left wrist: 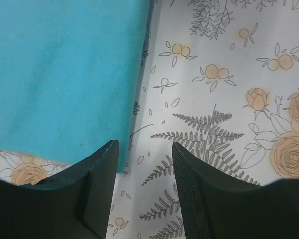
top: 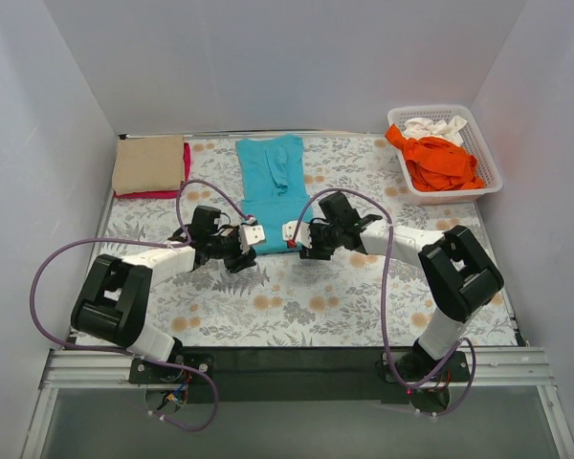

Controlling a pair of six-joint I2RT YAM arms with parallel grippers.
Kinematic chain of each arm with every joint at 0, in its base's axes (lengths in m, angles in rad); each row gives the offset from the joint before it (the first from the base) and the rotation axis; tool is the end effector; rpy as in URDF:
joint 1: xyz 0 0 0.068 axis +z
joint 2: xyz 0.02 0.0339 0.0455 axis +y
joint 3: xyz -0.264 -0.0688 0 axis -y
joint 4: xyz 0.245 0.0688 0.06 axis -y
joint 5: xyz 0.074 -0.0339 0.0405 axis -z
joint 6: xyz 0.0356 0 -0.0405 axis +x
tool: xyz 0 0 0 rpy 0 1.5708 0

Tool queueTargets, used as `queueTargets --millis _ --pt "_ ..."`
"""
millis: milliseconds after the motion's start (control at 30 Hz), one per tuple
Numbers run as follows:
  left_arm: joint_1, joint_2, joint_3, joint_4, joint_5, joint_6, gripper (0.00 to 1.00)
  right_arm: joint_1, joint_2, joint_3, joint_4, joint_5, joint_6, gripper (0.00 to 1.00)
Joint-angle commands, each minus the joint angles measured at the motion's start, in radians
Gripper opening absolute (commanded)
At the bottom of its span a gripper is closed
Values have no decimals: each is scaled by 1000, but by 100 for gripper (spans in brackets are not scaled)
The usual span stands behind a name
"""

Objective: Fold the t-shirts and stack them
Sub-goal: Fold the tshirt

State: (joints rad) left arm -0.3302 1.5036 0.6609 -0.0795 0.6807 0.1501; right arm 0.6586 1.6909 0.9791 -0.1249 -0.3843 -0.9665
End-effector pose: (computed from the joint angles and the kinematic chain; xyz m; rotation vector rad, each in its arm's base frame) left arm 0.2496 -0.1092 0.1529 0.8508 2.2698 -0.9217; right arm 0.2671 0.2235 0.1816 -1.8229 1.4850 0.3125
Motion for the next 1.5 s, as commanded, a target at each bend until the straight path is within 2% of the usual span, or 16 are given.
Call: queueTargets --millis 0,233,333,367,467,567,633,733,867,967,1000,1100,1200,1467 --pt "-10 -14 -12 73 -35 36 45 6 29 -10 70 12 -37 47" --pt "-26 35 -26 153 -79 58 44 18 73 -20 90 35 -58 40" --pt "-41 82 -24 173 -115 77 42 24 87 -19 94 44 -57 32" --pt "-46 92 -20 179 -122 78 40 27 92 -14 93 45 -52 20" --pt "-47 104 -14 178 -125 71 27 32 79 -16 84 41 -52 2" --pt "-49 80 -26 139 -106 94 11 32 52 -33 61 30 -54 1" --pt "-50 35 -35 95 -86 112 4 33 17 -45 35 19 -52 1" --pt "-50 -43 -49 3 -21 114 0 36 -45 -53 -25 -17 -28 1" --pt "-67 -150 -55 -120 39 100 0 49 -121 -42 -126 -80 11 1" --pt "-86 -233 -55 -242 85 89 0 49 -139 30 -270 -178 51 1" --pt "-90 -250 -50 -306 111 83 0 50 -139 52 -374 -201 52 1" --pt "-89 -319 -17 -463 158 85 0 49 -163 98 -490 -274 84 1" --pt "-89 -381 29 -636 238 130 0 50 -220 107 -538 -329 121 1" --pt "-90 -548 88 -868 339 216 0 93 -396 96 -668 -380 169 1"
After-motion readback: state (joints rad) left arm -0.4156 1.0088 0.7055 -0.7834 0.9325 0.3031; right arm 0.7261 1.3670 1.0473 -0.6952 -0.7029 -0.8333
